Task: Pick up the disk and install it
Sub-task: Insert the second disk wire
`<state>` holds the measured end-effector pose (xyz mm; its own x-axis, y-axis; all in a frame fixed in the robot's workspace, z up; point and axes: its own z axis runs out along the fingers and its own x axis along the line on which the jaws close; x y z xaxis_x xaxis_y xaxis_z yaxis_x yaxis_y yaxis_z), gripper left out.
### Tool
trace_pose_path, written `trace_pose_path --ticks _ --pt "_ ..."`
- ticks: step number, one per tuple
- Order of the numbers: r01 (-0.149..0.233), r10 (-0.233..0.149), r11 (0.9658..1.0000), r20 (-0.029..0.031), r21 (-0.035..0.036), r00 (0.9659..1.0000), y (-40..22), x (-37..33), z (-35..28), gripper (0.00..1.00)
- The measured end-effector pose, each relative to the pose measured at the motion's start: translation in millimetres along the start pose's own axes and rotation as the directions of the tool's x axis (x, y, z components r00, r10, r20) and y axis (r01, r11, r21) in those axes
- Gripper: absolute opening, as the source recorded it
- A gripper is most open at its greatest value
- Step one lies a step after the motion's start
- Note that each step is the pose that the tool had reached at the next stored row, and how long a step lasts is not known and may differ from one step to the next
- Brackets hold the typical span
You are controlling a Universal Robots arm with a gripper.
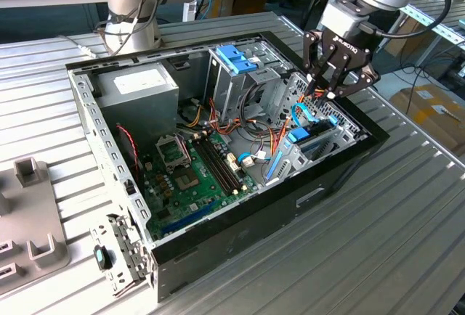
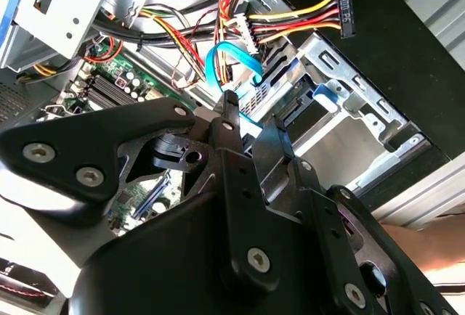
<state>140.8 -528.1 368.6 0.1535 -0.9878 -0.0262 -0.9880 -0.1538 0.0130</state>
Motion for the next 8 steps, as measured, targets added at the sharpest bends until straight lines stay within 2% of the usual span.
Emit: trace_pose_path --ticks 8 --pt "0.0 0.0 1.0 0.0 0.0 1.0 -0.1 0.0 -0.2 0.36"
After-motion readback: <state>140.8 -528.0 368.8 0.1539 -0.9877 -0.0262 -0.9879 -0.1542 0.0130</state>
